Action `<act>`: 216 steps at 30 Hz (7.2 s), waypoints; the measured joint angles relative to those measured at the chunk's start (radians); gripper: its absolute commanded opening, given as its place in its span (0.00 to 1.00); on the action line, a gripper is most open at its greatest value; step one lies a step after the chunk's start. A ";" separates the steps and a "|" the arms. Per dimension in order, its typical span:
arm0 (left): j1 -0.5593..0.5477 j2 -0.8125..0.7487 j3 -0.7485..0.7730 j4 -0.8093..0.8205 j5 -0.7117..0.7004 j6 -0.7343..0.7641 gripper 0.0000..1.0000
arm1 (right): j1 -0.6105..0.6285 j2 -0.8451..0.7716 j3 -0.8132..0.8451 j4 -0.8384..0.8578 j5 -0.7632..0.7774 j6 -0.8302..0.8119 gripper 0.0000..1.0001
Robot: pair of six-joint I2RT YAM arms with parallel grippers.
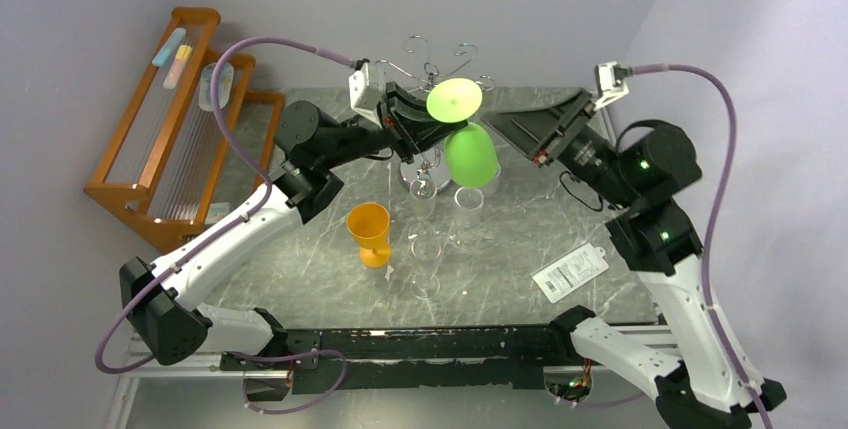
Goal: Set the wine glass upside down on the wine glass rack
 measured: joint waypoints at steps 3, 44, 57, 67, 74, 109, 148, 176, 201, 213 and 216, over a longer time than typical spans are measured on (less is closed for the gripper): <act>-0.003 0.001 -0.001 -0.013 0.049 0.047 0.05 | 0.000 0.050 -0.002 0.030 -0.018 0.090 0.70; -0.008 -0.337 -0.097 -0.457 -0.325 0.160 0.92 | 0.002 0.198 0.237 -0.278 0.674 -0.129 0.00; -0.008 -0.465 -0.059 -0.816 -0.664 0.061 0.95 | -0.272 0.525 0.249 -0.044 0.444 -0.156 0.00; -0.008 -0.463 -0.099 -0.821 -0.670 0.006 0.95 | -0.296 0.662 0.214 0.087 0.102 -0.095 0.00; -0.008 -0.433 -0.101 -0.835 -0.675 -0.004 0.95 | -0.296 0.694 0.201 0.162 0.095 -0.058 0.00; -0.008 -0.460 -0.143 -0.835 -0.690 -0.035 0.92 | -0.288 1.007 0.418 0.311 -0.203 -0.024 0.00; -0.008 -0.493 -0.164 -0.859 -0.760 -0.034 0.91 | -0.299 0.828 0.288 0.222 0.015 -0.060 0.03; -0.008 -0.506 -0.182 -0.878 -0.761 -0.034 0.92 | -0.301 0.921 0.397 0.205 -0.011 -0.121 0.63; -0.008 -0.560 -0.387 -1.154 -0.853 -0.263 0.92 | -0.317 0.225 -0.140 -0.071 0.225 -0.278 0.66; -0.008 -0.499 -0.451 -1.217 -0.890 -0.397 0.69 | -0.317 0.066 -0.448 -0.183 0.220 -0.227 0.62; -0.008 -0.485 -0.477 -1.200 -0.914 -0.421 0.60 | -0.317 0.063 -0.448 -0.177 0.215 -0.224 0.59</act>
